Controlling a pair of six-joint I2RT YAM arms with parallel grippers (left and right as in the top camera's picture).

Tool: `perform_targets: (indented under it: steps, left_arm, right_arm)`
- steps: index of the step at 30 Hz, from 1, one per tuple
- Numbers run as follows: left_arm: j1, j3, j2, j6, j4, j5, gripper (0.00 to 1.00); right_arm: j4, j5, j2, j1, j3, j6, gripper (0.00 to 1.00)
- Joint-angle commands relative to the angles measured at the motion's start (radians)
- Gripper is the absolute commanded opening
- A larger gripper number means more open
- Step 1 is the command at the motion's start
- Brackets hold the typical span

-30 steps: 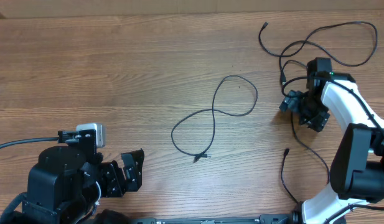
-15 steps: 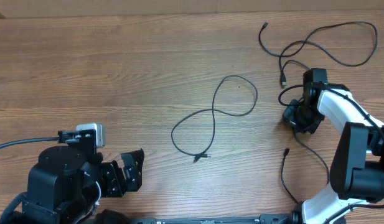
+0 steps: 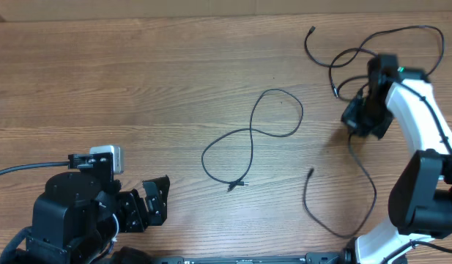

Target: Untangle cables

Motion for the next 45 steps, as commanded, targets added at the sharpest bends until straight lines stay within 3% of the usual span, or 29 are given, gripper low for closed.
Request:
perform_targets:
  steps: [1, 9, 15, 26, 33, 37, 42, 45]
  left_arm:
    - [-0.007, 0.002, 0.003, 0.008, 0.002, -0.014, 0.99]
    - [-0.006, 0.002, 0.003, 0.008, 0.002, -0.014, 1.0]
    - [-0.007, 0.002, 0.003, 0.008, 0.002, -0.014, 1.0]
    - [-0.006, 0.002, 0.003, 0.008, 0.002, -0.014, 1.0]
    - [-0.006, 0.002, 0.003, 0.008, 0.002, -0.014, 0.99]
    - [-0.006, 0.002, 0.003, 0.008, 0.002, -0.014, 1.0]
    - [-0.007, 0.002, 0.003, 0.008, 0.002, -0.014, 1.0]
    - [-0.006, 0.002, 0.003, 0.008, 0.002, -0.014, 0.99]
  right_arm:
    - [-0.069, -0.002, -0.002, 0.003, 0.153, 0.009, 0.04]
    - [-0.217, 0.037, -0.002, -0.037, 0.446, 0.067, 0.04]
    - [-0.274, 0.095, -0.002, -0.148, 0.533, 0.145, 0.04]
    - [-0.287, 0.05, -0.002, -0.349, 0.534, 0.196, 0.04]
    - [-0.216, 0.051, -0.002, -0.358, 0.533, 0.236, 0.04]
    - [-0.187, 0.051, -0.001, -0.356, 0.513, 0.316, 0.13]
    - [-0.135, 0.05, 0.003, -0.343, 0.423, 0.312, 0.06]
    - [-0.113, 0.05, 0.004, -0.337, 0.345, 0.312, 0.06]
